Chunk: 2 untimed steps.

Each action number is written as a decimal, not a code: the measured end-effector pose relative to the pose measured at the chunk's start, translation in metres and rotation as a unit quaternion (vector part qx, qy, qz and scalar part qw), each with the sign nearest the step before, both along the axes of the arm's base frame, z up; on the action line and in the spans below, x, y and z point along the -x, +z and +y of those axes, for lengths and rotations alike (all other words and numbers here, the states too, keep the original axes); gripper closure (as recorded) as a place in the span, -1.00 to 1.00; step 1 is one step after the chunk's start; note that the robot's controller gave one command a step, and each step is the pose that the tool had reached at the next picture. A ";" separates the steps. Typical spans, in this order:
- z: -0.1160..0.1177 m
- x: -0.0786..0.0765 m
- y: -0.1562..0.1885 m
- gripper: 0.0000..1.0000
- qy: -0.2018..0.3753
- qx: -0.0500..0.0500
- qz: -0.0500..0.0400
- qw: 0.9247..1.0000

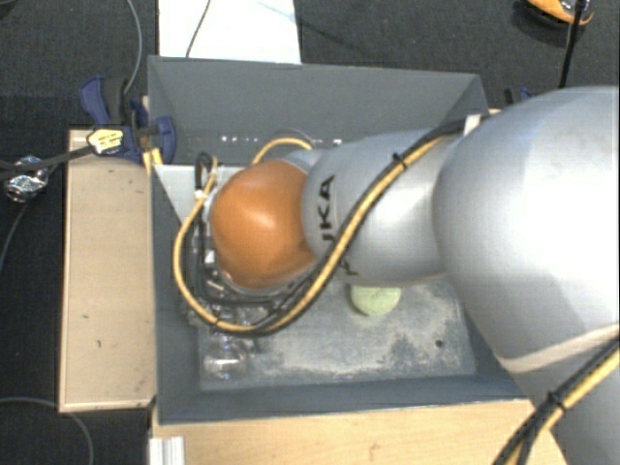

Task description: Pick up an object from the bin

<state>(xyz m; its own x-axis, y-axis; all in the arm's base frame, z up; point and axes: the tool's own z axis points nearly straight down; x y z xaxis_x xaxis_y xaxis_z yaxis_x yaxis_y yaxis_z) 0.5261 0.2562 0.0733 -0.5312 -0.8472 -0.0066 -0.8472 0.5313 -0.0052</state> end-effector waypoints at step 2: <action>0.000 0.000 0.097 1.00 -0.002 -0.001 0.001 1.000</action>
Offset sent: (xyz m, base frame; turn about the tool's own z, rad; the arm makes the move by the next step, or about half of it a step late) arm 0.0001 0.0000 0.1133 0.0000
